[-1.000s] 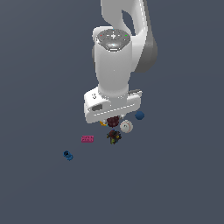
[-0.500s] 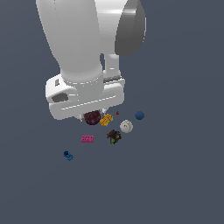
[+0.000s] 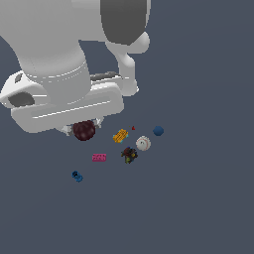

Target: Pick up a designated object from a clutter of objects.

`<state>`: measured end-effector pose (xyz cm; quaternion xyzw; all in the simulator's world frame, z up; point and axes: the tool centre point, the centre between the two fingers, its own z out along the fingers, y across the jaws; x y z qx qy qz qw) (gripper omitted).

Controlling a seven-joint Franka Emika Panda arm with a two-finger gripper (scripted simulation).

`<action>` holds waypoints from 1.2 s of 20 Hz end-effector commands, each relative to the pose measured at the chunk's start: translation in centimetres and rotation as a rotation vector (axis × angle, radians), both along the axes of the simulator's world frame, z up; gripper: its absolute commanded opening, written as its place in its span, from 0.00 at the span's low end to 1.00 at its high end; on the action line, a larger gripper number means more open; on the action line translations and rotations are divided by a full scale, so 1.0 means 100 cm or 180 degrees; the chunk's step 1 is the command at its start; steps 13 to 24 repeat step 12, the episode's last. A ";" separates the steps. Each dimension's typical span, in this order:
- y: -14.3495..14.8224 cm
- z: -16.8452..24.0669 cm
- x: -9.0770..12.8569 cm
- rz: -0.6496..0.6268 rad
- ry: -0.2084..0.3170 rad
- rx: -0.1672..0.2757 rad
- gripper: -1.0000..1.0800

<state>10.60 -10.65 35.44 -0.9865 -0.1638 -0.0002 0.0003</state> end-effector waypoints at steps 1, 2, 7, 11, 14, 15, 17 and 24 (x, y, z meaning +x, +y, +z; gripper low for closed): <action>-0.006 0.008 0.004 0.0003 -0.0001 -0.0001 0.00; -0.008 0.010 0.006 0.0003 -0.0001 -0.0001 0.00; -0.015 0.017 0.010 0.0002 0.0001 -0.0002 0.00; -0.017 0.020 0.012 0.0002 0.0001 -0.0002 0.00; -0.017 0.020 0.012 0.0002 0.0001 -0.0002 0.00; -0.017 0.020 0.012 0.0002 0.0001 -0.0002 0.00; -0.017 0.020 0.012 0.0002 0.0001 -0.0002 0.00; -0.017 0.020 0.012 0.0002 0.0001 -0.0002 0.00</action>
